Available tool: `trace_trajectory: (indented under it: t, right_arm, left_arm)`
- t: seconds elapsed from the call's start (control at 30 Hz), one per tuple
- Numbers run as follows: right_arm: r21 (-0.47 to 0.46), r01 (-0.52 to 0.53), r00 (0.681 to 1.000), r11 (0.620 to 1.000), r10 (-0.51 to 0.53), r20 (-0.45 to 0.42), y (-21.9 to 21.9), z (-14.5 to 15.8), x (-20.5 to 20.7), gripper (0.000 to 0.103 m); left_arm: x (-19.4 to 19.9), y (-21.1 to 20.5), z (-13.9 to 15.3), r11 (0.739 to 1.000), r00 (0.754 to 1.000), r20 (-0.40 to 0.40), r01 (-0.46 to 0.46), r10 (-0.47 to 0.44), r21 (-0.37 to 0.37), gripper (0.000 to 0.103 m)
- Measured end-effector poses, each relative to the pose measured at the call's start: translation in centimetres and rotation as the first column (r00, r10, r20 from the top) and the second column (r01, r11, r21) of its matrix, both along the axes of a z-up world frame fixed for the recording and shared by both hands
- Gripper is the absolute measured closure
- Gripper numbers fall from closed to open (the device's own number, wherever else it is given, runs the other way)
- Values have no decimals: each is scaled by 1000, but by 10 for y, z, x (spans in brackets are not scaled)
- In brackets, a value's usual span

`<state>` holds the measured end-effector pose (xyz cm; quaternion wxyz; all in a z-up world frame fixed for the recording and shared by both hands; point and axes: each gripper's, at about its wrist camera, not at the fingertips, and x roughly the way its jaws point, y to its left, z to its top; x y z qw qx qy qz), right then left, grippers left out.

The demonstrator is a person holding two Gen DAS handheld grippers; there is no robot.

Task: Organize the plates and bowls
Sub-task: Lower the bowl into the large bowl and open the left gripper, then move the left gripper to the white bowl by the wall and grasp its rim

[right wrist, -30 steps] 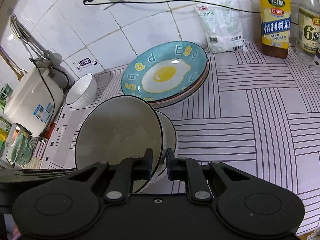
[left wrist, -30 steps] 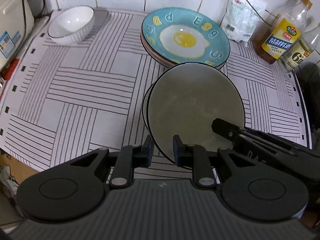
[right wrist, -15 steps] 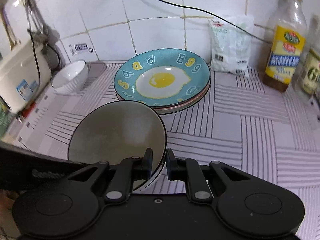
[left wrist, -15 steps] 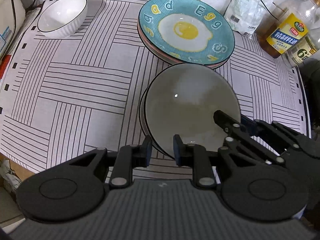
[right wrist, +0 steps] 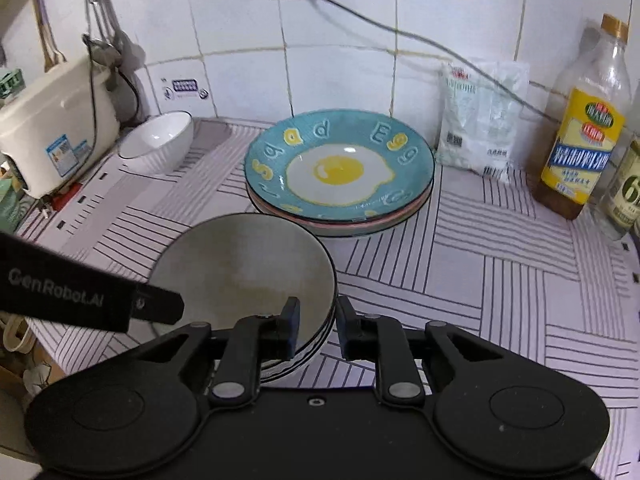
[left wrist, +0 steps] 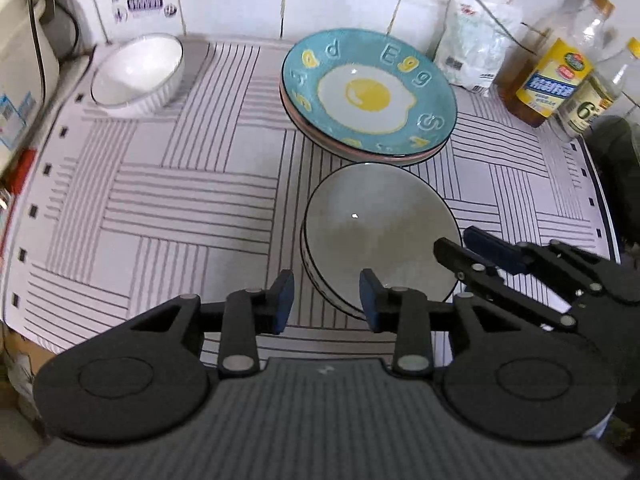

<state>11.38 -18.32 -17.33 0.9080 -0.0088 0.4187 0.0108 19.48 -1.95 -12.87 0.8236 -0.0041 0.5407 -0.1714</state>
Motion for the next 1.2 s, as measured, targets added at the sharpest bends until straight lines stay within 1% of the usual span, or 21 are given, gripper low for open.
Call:
trace_trajectory:
  t: [0.13, 0.17, 0.23, 0.37, 0.43, 0.5, 0.63, 0.7, 0.83, 0.87, 0.9, 0.93, 0.97, 1.03, 1.13, 1.2]
  right_arm:
    - [14, -21, 999, 1000, 20, 48, 5, 16, -15, 72]
    - [20, -27, 998, 999, 26, 60, 7, 20, -19, 72]
    - [8, -43, 995, 999, 42, 87, 12, 27, -26, 70]
    - [-13, -70, 987, 997, 71, 141, 22, 42, -38, 63]
    - [-10, -77, 984, 997, 78, 160, 27, 48, -42, 63]
    - [10, -108, 981, 994, 105, 164, 31, 52, -45, 64]
    - [36, -151, 970, 988, 141, 196, 42, 62, -50, 63]
    - [26, -172, 962, 985, 163, 218, 50, 66, -51, 62]
    - [16, -216, 947, 976, 205, 247, 67, 67, -46, 50]
    - [22, -228, 941, 973, 215, 260, 71, 66, -46, 50]
    - [39, -251, 933, 967, 231, 277, 74, 65, -45, 48]
    - [67, -272, 926, 960, 242, 288, 77, 63, -42, 43]
    - [89, -278, 926, 957, 242, 291, 80, 60, -39, 40]
    - [101, -282, 923, 954, 240, 301, 88, 53, -32, 39]
    - [93, -274, 923, 957, 235, 306, 103, 37, -20, 38]
    - [86, -267, 926, 960, 230, 299, 114, 28, -11, 34]
  left_arm:
    - [-6, 5, 13, 999, 998, 47, 38, -39, 14, 68]
    - [-8, 6, 16, 999, 997, 60, 44, -45, 18, 68]
    - [-11, 10, 22, 998, 995, 80, 59, -61, 24, 68]
    - [-16, 19, 31, 996, 990, 108, 89, -91, 25, 68]
    - [-18, 25, 35, 994, 987, 121, 101, -104, 28, 66]
    - [-18, 32, 39, 994, 986, 132, 103, -106, 32, 64]
    - [-16, 50, 46, 996, 985, 151, 83, -87, 33, 64]
    - [-14, 61, 51, 997, 983, 169, 70, -75, 34, 62]
    - [-12, 77, 58, 996, 971, 231, 53, -68, 69, 62]
    - [-10, 81, 59, 996, 970, 234, 51, -66, 69, 62]
    - [-7, 85, 59, 997, 970, 235, 48, -62, 67, 62]
    - [-5, 89, 60, 997, 970, 237, 40, -55, 67, 62]
    - [-3, 93, 60, 997, 969, 243, 34, -50, 69, 61]
    - [4, 101, 60, 997, 966, 255, 21, -40, 76, 57]
    - [16, 117, 56, 997, 963, 269, 5, -27, 80, 53]
    - [25, 127, 50, 997, 960, 279, -7, -15, 79, 51]
